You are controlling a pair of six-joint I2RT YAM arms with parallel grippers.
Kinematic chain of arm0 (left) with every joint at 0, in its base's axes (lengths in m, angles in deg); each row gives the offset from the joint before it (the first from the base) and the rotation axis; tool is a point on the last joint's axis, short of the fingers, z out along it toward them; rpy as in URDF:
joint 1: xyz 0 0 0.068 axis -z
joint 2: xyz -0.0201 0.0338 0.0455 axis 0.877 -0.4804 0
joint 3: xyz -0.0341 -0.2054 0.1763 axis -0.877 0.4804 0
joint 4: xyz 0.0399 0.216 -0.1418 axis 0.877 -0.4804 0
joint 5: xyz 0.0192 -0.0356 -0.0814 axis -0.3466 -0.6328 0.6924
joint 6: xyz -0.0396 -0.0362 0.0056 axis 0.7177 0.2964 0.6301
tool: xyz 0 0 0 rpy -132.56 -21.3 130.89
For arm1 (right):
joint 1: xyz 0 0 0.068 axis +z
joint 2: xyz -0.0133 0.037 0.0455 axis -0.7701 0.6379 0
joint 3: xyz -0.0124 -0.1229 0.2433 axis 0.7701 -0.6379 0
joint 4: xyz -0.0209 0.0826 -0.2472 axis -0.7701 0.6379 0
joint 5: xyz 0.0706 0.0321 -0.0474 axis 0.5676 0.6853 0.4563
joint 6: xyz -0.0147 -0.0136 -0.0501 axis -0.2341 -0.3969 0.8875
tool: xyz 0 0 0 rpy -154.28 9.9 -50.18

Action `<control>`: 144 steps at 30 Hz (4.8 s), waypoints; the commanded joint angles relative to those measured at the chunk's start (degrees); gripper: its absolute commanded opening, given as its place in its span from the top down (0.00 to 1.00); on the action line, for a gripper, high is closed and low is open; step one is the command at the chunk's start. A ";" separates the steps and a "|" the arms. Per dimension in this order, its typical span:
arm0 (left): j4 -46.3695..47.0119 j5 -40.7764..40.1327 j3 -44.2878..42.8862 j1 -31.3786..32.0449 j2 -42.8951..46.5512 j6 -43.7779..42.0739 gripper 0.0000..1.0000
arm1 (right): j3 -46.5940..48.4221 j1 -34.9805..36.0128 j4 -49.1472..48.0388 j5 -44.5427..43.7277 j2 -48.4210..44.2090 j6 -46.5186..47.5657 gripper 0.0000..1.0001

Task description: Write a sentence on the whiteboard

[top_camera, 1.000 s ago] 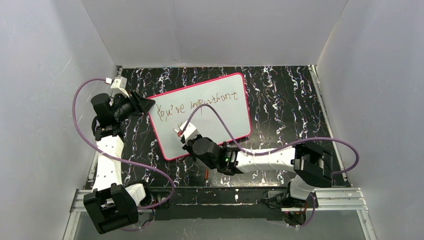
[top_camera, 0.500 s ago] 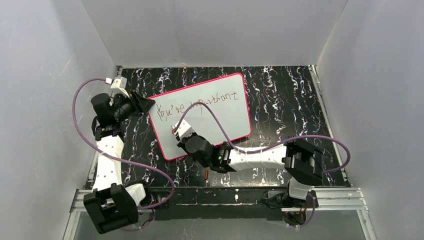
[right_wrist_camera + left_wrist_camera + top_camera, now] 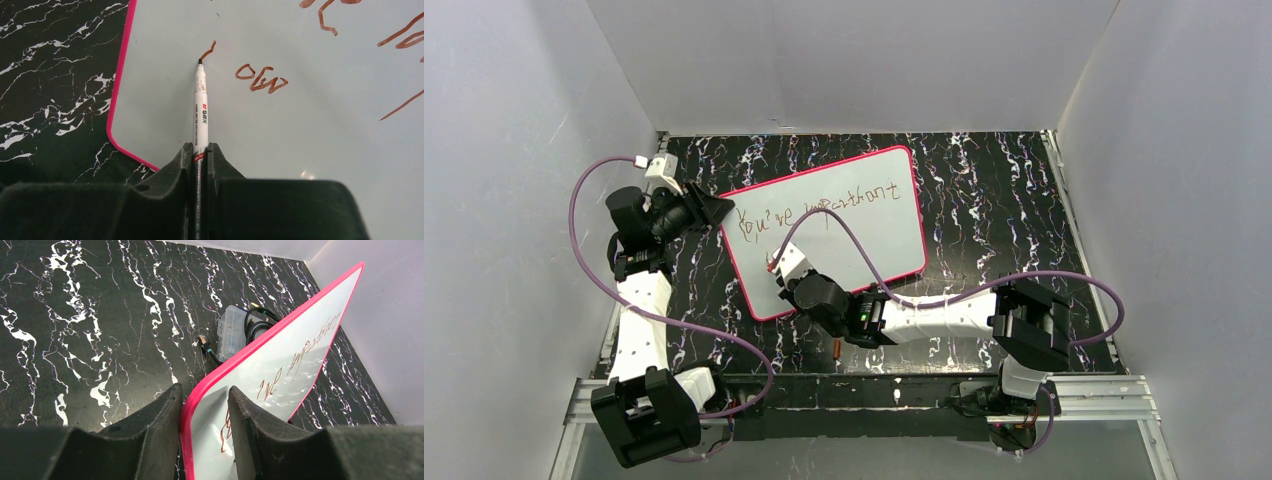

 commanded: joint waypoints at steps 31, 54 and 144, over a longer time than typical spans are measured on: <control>0.49 1.84 0.03 0.29 1.73 0.03 0.63 | 2.32 -1.22 -0.88 -8.01 0.20 -2.32 0.99; 0.60 1.84 0.02 0.22 1.57 0.02 0.63 | -2.18 -1.25 1.63 -4.48 -1.64 -5.07 0.99; -5.17 -5.14 -0.73 1.21 3.79 -3.13 0.15 | -13.33 -5.46 9.95 -2.28 -27.32 -5.81 0.99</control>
